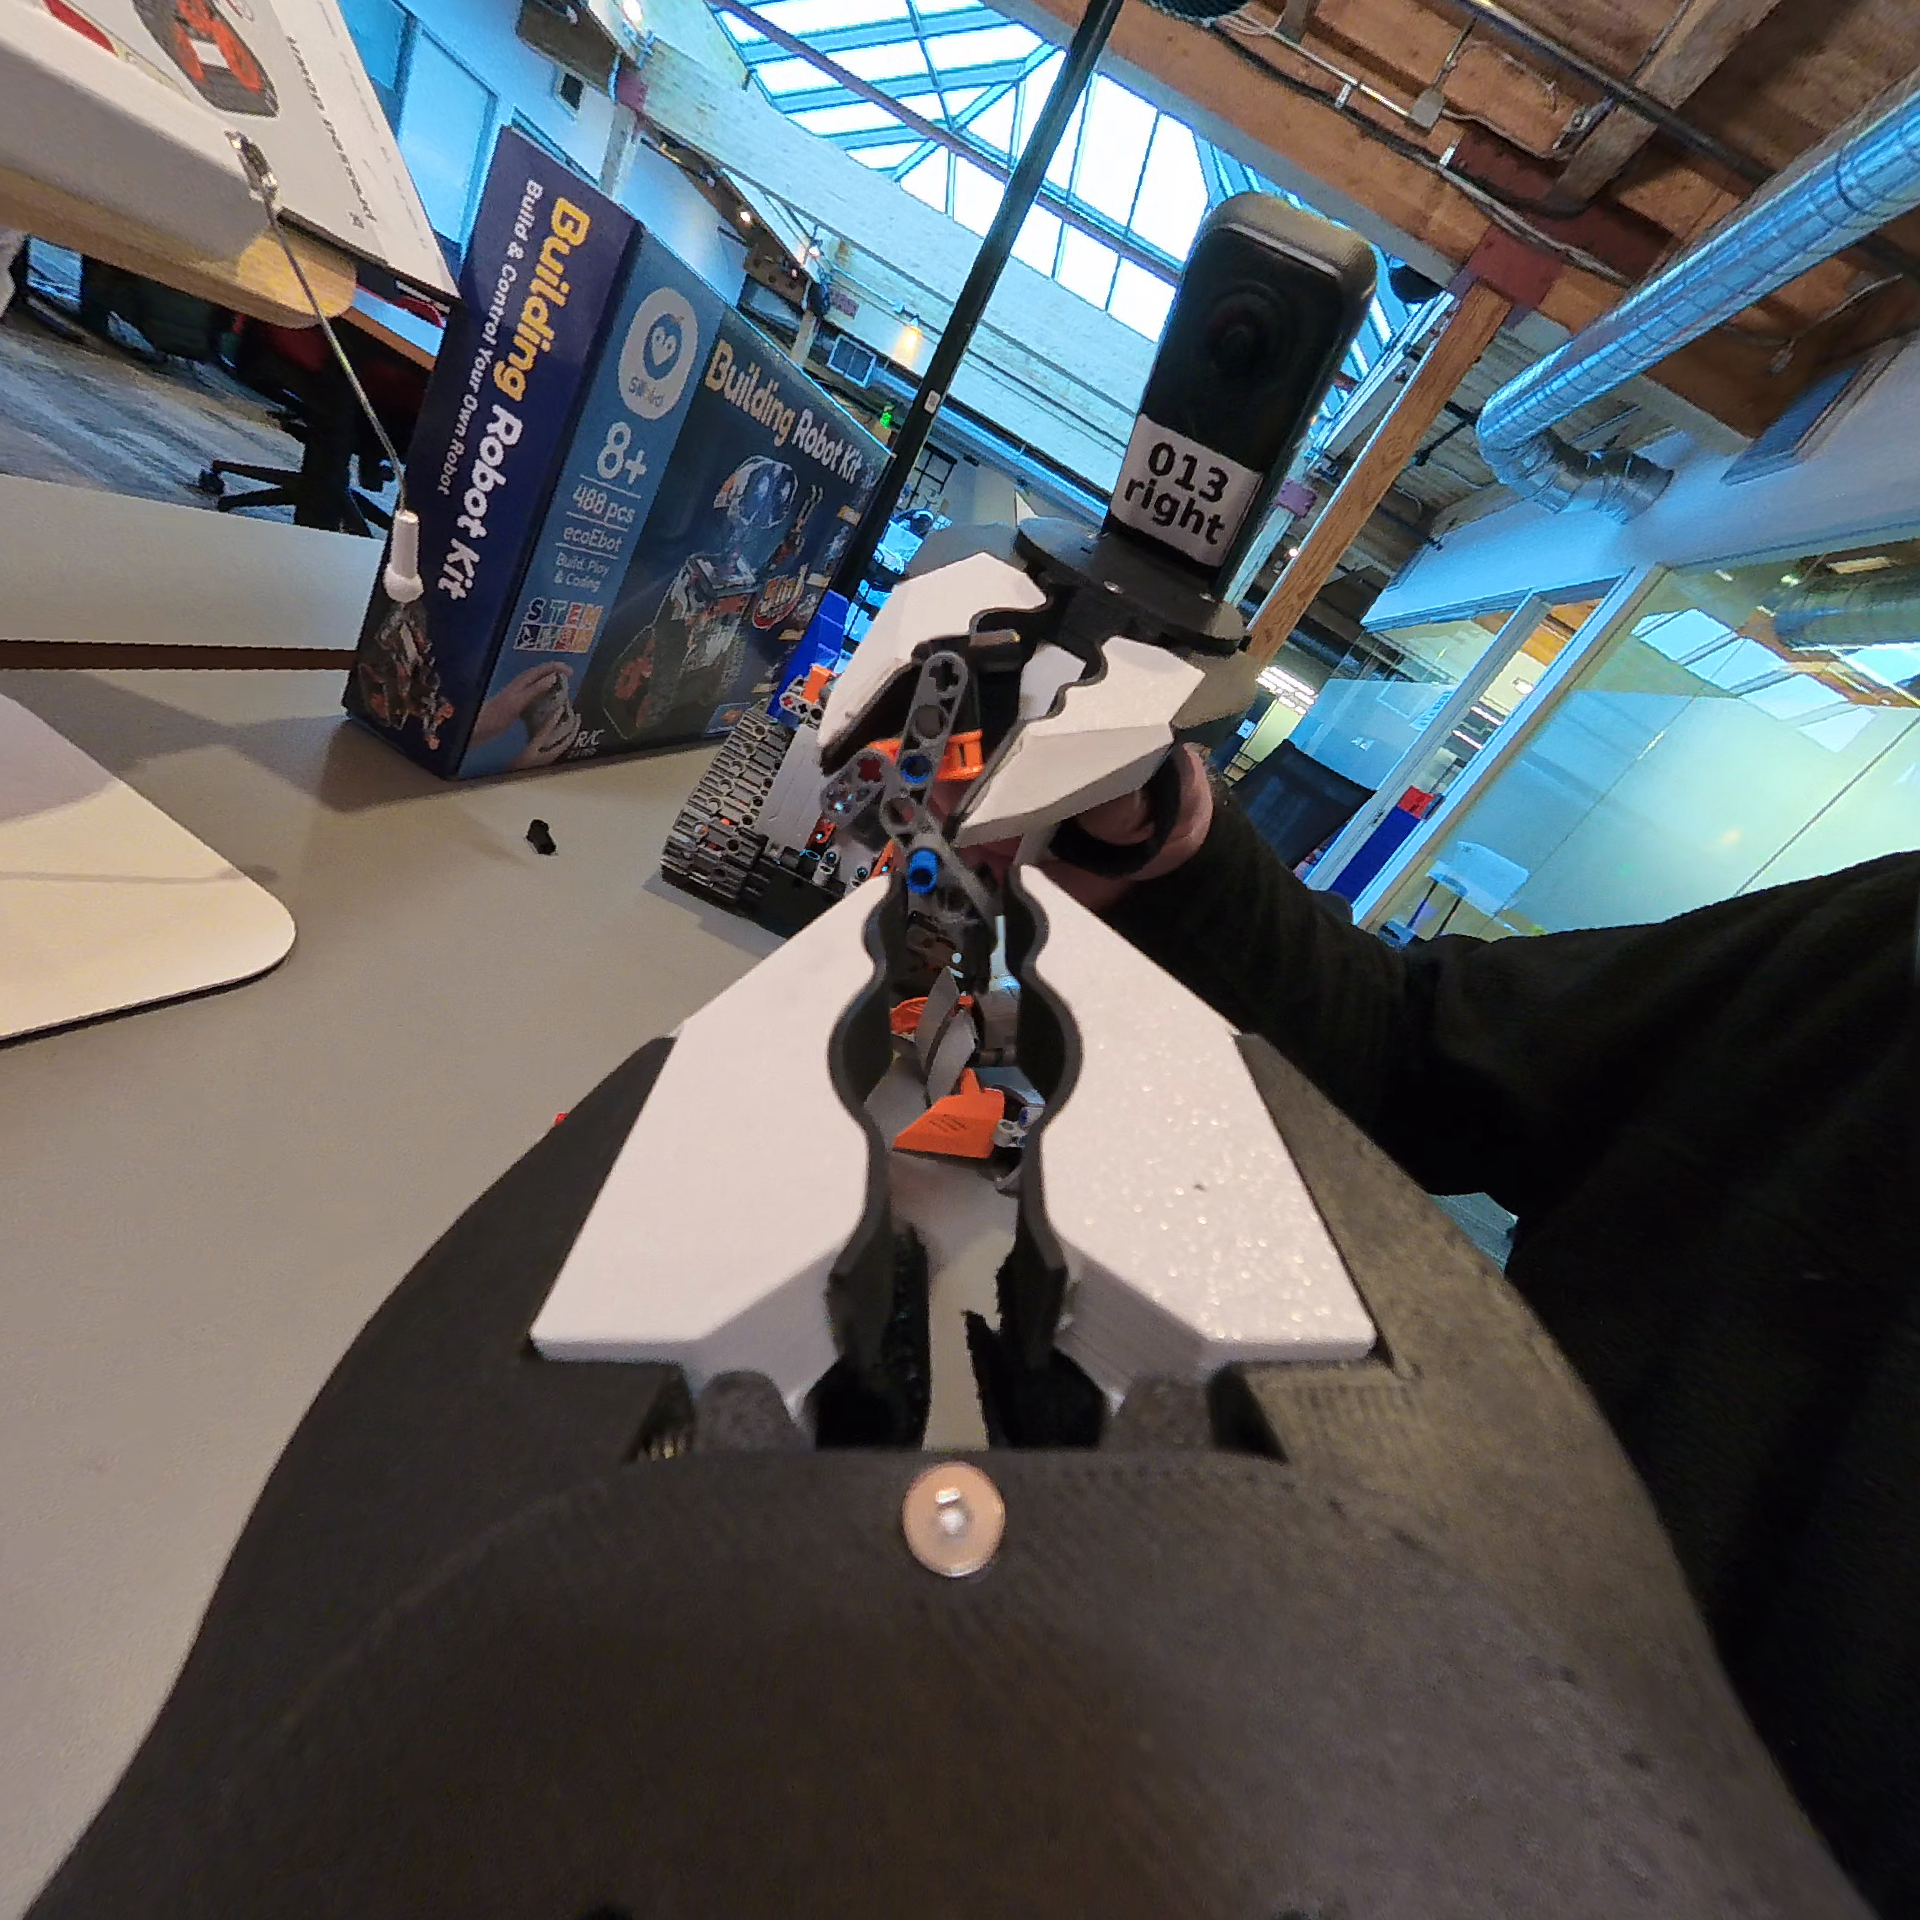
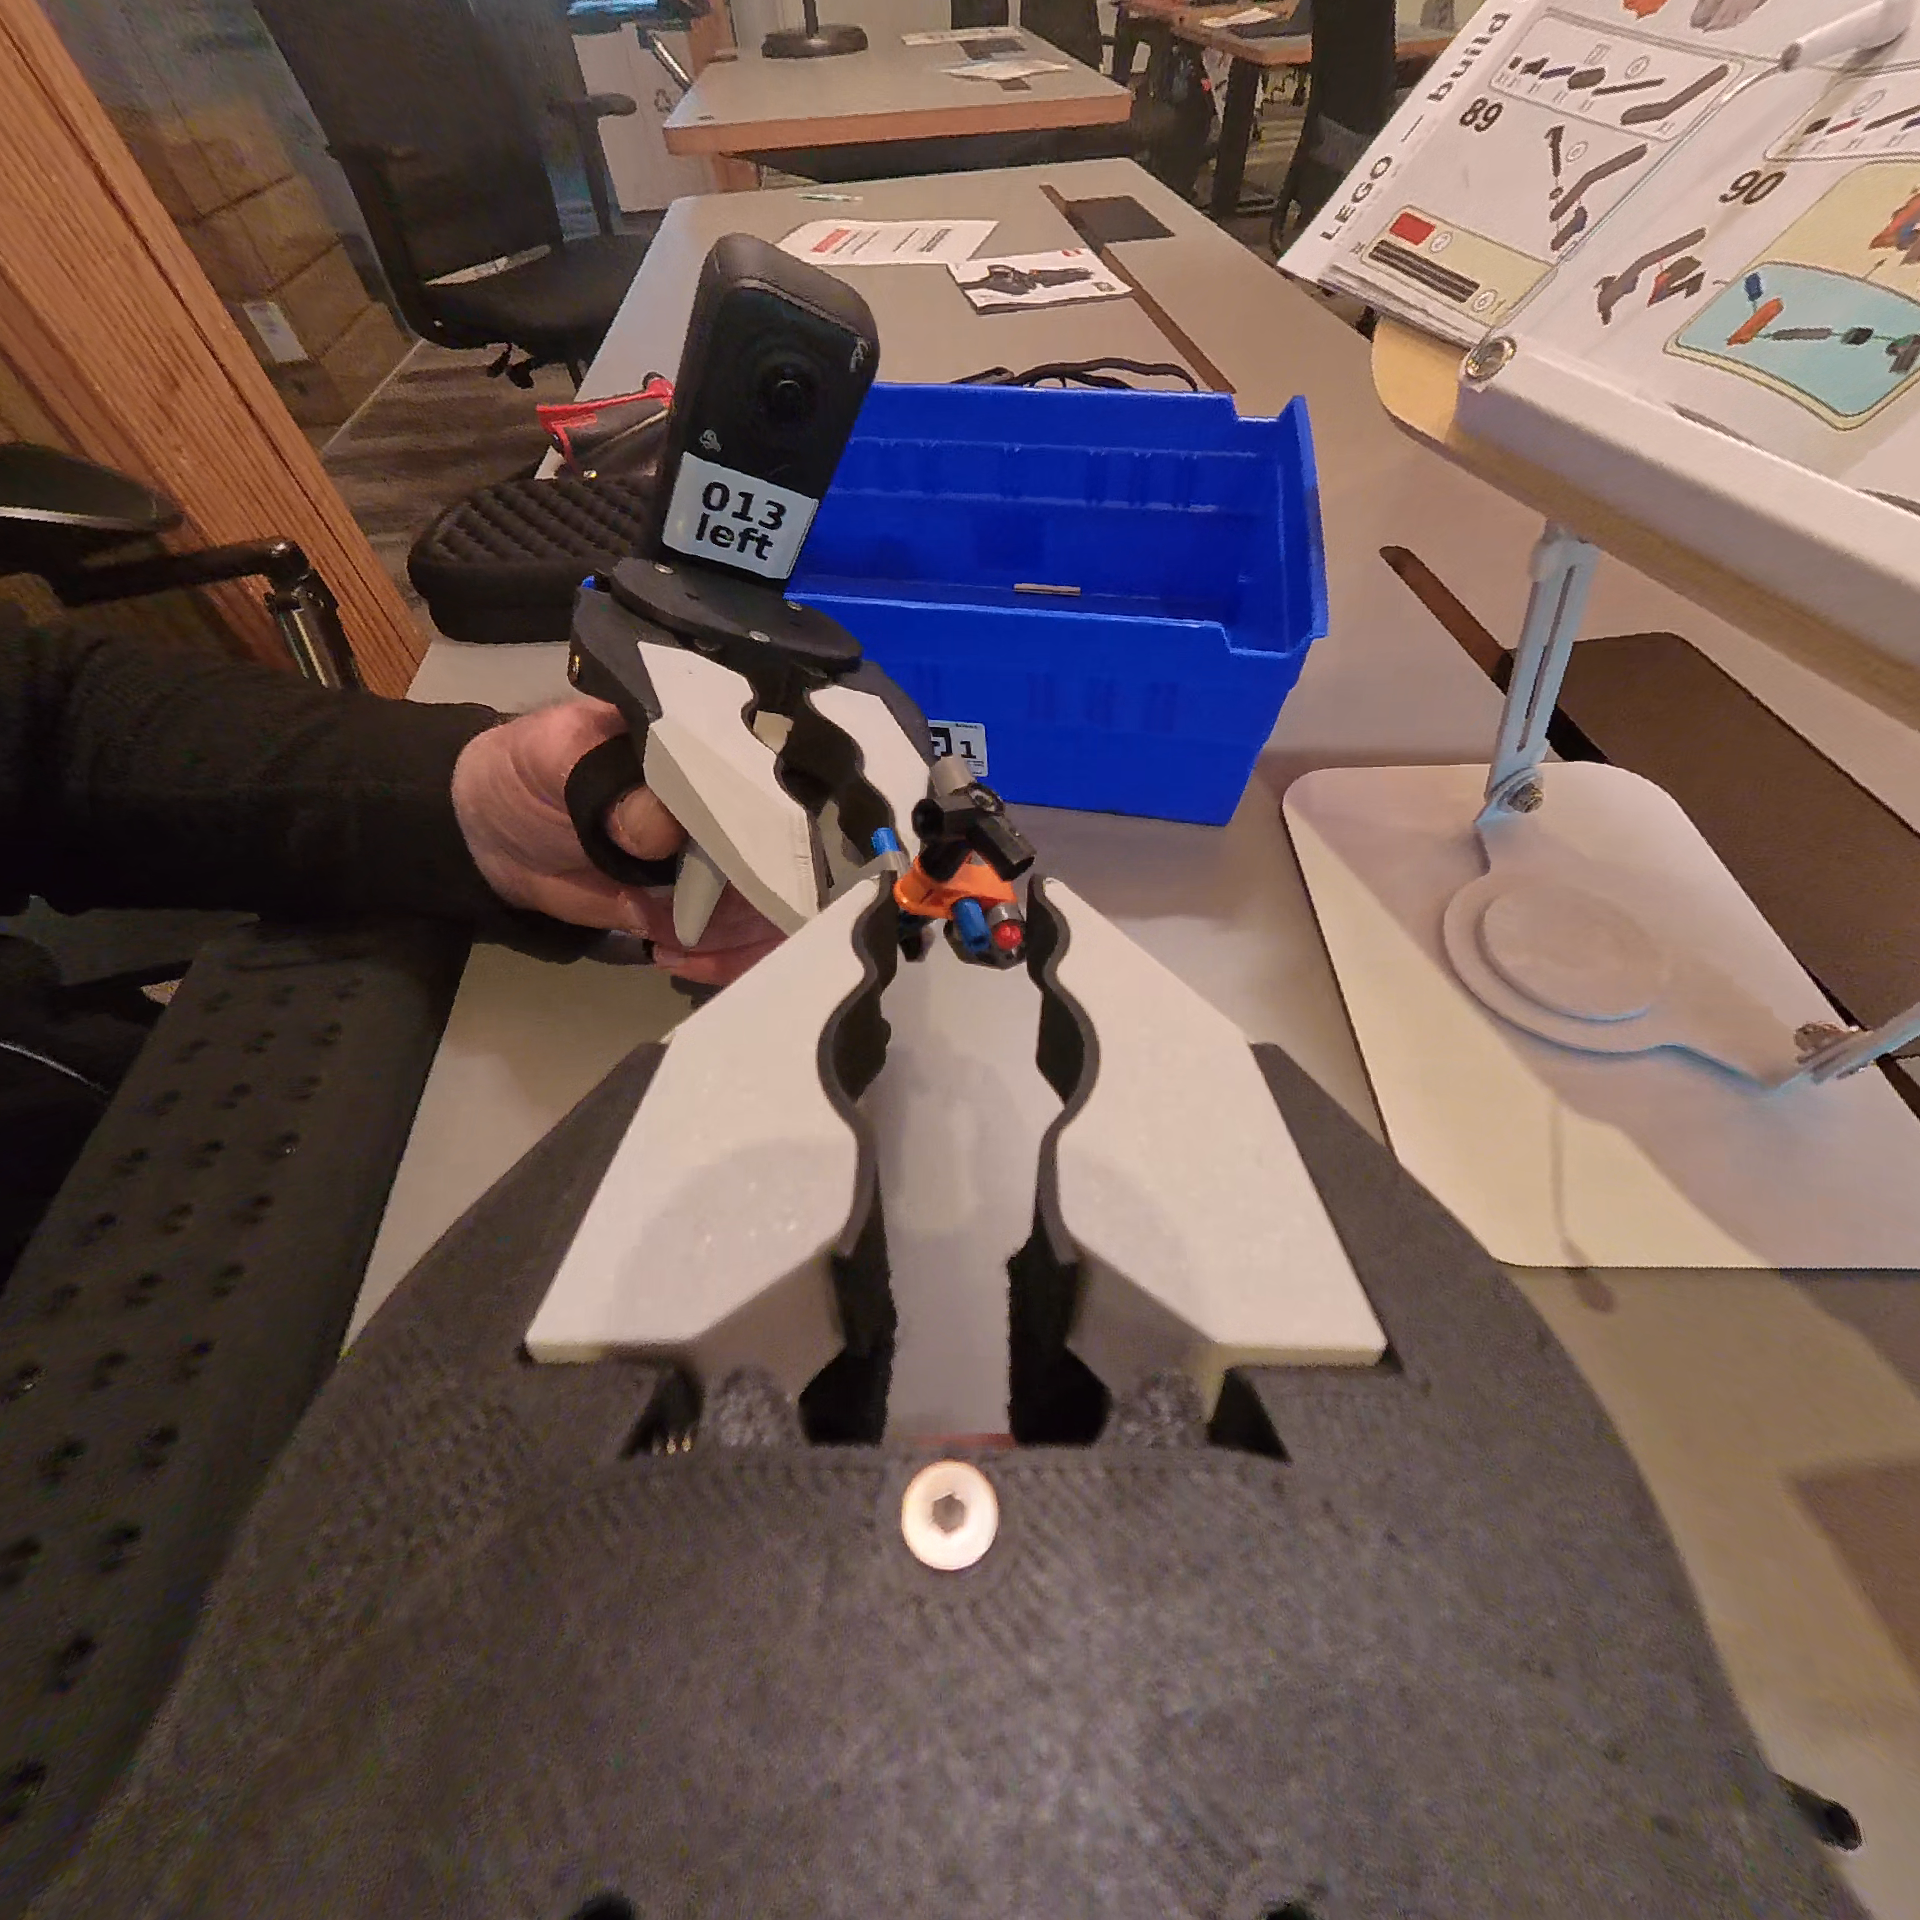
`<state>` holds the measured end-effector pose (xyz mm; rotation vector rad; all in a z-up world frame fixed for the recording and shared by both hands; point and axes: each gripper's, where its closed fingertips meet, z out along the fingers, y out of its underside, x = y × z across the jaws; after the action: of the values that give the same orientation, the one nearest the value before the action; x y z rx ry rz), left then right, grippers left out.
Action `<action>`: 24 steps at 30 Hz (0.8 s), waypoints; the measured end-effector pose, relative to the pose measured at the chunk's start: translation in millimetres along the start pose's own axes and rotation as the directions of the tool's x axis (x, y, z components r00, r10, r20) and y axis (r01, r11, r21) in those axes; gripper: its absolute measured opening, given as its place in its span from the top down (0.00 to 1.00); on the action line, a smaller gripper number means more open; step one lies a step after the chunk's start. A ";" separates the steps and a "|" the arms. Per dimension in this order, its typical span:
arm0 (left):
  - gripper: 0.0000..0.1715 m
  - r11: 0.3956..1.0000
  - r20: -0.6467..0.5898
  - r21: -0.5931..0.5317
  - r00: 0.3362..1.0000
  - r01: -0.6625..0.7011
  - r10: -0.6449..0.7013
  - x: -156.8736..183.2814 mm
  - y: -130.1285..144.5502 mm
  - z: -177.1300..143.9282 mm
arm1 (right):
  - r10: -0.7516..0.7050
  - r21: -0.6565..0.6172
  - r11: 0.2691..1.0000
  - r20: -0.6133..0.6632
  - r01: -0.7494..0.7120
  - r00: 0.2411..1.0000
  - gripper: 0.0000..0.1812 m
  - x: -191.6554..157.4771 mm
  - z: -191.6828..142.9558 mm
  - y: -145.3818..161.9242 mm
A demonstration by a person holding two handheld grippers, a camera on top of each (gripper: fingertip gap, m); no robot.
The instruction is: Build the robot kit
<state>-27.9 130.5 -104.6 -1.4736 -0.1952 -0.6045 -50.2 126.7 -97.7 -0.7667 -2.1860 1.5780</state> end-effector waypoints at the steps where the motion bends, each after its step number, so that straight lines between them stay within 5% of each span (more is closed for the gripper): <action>1: 0.90 1.000 0.001 -0.001 1.000 0.000 0.000 -0.1 0.3 0.3 | -0.006 -0.002 1.000 -0.005 0.006 1.000 0.87 0.0 0.4 0.3; 24: 0.96 0.999 0.024 0.032 1.000 -0.014 0.013 -2.4 -5.7 -4.2 | -0.073 0.046 0.996 -0.018 0.074 0.997 0.85 -6.2 -0.4 -9.7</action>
<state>-33.7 127.1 -101.3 -1.4505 -0.2129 -0.5709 -47.3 120.9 -88.2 -0.6754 -2.1332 1.5745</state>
